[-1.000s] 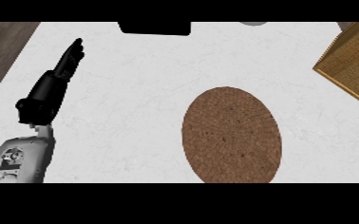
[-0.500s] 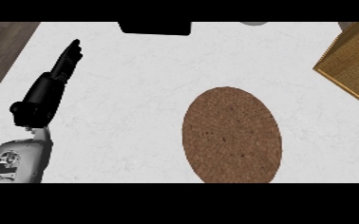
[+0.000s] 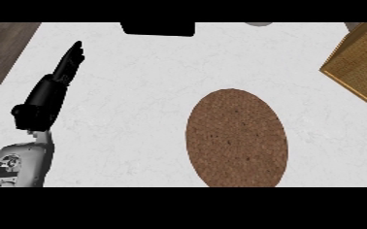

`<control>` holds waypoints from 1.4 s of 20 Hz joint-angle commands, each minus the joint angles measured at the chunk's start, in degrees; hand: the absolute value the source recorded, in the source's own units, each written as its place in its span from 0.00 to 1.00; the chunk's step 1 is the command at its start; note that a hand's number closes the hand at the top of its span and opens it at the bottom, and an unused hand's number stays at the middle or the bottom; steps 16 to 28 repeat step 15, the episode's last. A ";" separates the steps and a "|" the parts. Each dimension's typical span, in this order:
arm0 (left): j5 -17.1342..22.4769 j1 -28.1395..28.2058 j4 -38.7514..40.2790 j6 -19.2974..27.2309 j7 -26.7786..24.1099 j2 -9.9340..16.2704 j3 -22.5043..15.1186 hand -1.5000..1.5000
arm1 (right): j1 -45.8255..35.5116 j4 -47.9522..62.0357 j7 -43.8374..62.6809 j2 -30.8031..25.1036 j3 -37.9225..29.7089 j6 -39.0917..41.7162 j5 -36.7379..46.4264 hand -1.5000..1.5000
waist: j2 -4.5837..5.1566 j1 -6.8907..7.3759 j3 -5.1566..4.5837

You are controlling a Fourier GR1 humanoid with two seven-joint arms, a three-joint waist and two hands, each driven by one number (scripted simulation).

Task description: Pick the croissant from the placemat and place it in the basket

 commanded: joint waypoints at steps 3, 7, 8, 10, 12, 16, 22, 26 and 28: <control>-0.38 0.70 1.28 0.12 -2.37 -0.23 -0.07 0.50 | -3.28 8.06 4.03 -1.06 -11.14 5.94 -10.70 0.00 | 0.30 -0.02 0.03; -1.54 0.44 -0.68 0.62 -0.51 -0.65 -1.35 0.50 | -3.94 11.76 11.71 -4.12 -17.27 1.83 -16.39 0.00 | 0.49 0.70 0.15; -0.45 -1.56 1.20 0.30 -1.42 0.15 0.30 0.50 | -3.52 12.37 13.29 -4.68 -19.02 0.96 -18.13 0.00 | 0.84 0.31 0.14; -0.39 -0.65 0.63 -0.20 -1.47 -0.12 -0.37 0.50 | -3.57 12.45 16.49 -6.93 -20.39 0.18 -19.52 0.00 | 1.13 1.18 0.19; -0.56 -0.83 0.00 -0.24 -1.11 -0.07 -0.61 0.50 | -3.34 12.50 18.22 -9.38 -21.99 -0.37 -21.21 0.00 | 1.13 1.23 0.24; -1.33 -2.46 0.76 1.47 -0.19 -1.10 -0.63 0.50 | -0.76 12.55 18.13 -12.23 -24.03 0.26 -23.36 0.00 | 1.57 0.54 0.42; -1.33 -2.46 0.76 1.47 -0.19 -1.10 -0.63 0.50 | -0.76 12.55 18.13 -12.23 -24.03 0.26 -23.36 0.00 | 1.57 0.54 0.42; -1.33 -2.46 0.76 1.47 -0.19 -1.10 -0.63 0.50 | -0.76 12.55 18.13 -12.23 -24.03 0.26 -23.36 0.00 | 1.57 0.54 0.42; -1.33 -2.46 0.76 1.47 -0.19 -1.10 -0.63 0.50 | -0.76 12.55 18.13 -12.23 -24.03 0.26 -23.36 0.00 | 1.57 0.54 0.42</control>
